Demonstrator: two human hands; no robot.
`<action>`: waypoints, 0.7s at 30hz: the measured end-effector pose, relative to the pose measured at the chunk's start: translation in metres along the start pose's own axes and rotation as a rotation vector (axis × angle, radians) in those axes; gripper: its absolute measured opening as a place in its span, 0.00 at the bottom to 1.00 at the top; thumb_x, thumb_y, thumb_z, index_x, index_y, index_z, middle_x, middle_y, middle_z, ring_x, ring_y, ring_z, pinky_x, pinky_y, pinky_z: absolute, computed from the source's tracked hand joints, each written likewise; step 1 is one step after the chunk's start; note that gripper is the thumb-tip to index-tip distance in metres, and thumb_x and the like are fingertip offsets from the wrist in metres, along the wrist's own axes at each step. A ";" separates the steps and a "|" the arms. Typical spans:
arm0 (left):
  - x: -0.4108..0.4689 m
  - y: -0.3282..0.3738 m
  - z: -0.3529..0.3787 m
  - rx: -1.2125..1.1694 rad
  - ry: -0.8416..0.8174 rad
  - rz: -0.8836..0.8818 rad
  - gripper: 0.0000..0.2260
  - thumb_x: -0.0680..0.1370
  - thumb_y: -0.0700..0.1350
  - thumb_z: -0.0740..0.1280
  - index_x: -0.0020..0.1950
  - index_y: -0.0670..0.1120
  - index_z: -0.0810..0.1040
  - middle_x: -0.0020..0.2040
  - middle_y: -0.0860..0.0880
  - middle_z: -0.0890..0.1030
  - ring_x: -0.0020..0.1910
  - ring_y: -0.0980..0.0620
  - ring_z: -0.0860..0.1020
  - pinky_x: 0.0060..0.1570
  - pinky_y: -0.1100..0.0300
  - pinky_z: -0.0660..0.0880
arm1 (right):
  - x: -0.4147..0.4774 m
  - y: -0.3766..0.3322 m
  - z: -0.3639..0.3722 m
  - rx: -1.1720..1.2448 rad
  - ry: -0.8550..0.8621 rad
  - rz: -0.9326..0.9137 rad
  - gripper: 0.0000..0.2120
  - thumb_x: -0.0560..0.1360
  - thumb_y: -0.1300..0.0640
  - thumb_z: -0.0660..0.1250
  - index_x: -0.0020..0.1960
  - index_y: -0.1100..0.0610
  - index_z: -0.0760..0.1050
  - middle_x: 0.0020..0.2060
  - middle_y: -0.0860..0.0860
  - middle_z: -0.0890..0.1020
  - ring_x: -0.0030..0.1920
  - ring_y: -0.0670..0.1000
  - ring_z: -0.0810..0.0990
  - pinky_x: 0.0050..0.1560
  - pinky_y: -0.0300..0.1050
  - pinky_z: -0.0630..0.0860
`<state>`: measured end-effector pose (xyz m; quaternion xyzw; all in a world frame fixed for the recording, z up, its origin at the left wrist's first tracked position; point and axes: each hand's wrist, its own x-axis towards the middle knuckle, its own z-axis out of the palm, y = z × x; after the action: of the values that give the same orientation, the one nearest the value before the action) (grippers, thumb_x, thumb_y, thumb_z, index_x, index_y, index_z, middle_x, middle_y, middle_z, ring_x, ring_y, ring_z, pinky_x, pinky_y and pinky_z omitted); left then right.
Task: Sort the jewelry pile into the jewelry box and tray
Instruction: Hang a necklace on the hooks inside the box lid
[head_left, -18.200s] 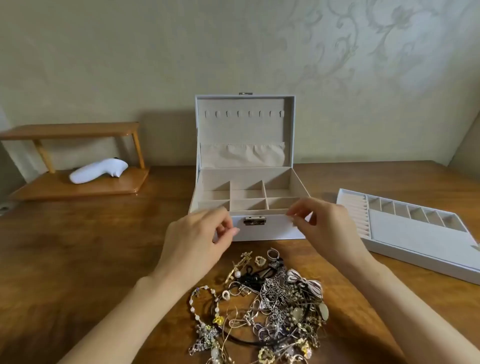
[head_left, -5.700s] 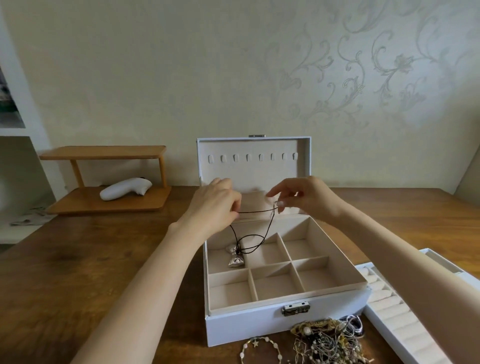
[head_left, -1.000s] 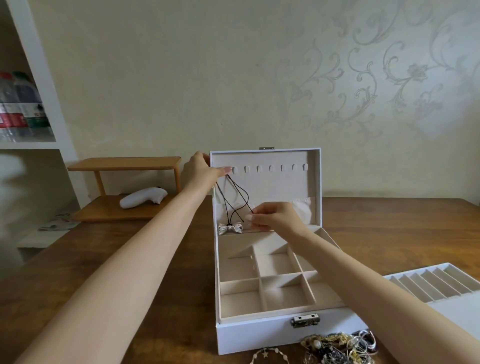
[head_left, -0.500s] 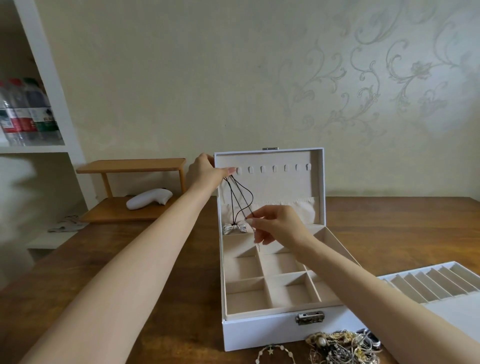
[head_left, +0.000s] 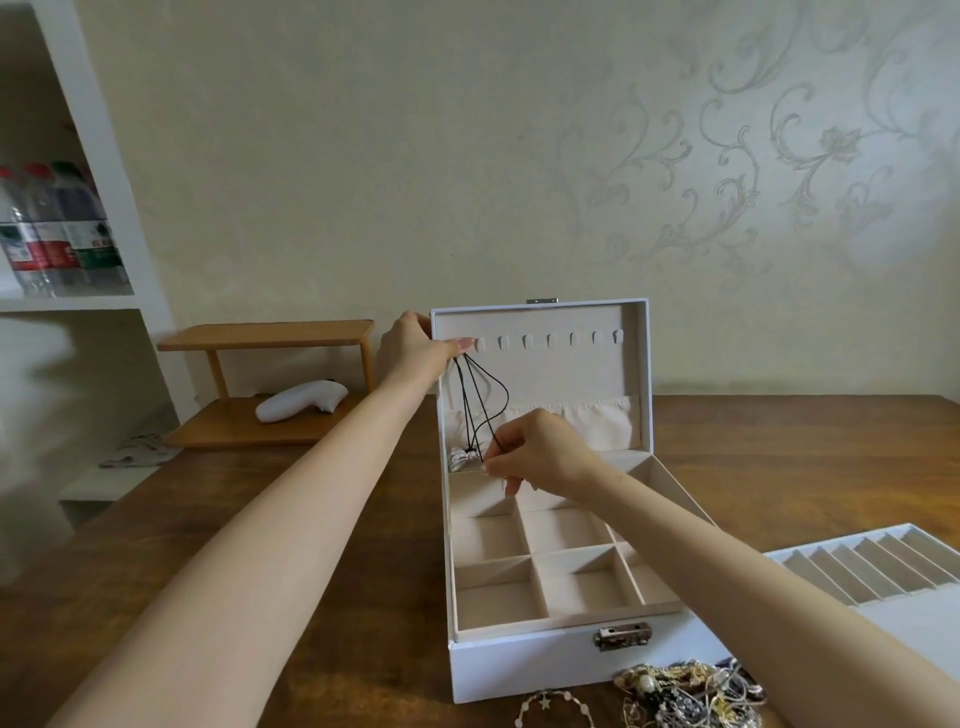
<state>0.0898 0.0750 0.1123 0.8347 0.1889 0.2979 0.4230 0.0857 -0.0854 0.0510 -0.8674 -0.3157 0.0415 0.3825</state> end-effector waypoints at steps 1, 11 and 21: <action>-0.001 0.000 0.000 0.000 0.002 0.000 0.25 0.72 0.52 0.73 0.63 0.42 0.70 0.56 0.47 0.77 0.46 0.51 0.71 0.43 0.58 0.68 | 0.000 -0.001 -0.001 0.009 -0.012 -0.002 0.05 0.70 0.62 0.68 0.39 0.62 0.81 0.27 0.53 0.81 0.29 0.44 0.78 0.27 0.31 0.67; 0.006 -0.006 0.004 -0.037 -0.004 0.012 0.24 0.70 0.52 0.74 0.60 0.44 0.71 0.57 0.45 0.78 0.48 0.50 0.74 0.46 0.57 0.72 | 0.002 -0.003 0.000 0.353 0.243 -0.032 0.09 0.78 0.54 0.64 0.47 0.59 0.79 0.21 0.57 0.77 0.17 0.45 0.70 0.22 0.33 0.64; 0.007 -0.008 0.002 -0.041 -0.005 0.017 0.23 0.70 0.52 0.75 0.59 0.44 0.72 0.53 0.48 0.78 0.47 0.50 0.74 0.44 0.57 0.71 | -0.004 0.005 0.004 -0.299 0.189 -0.139 0.05 0.73 0.56 0.70 0.40 0.57 0.80 0.41 0.47 0.83 0.43 0.49 0.76 0.45 0.45 0.71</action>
<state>0.0962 0.0822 0.1076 0.8282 0.1746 0.3031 0.4378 0.0844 -0.0878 0.0441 -0.8906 -0.3402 -0.1142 0.2792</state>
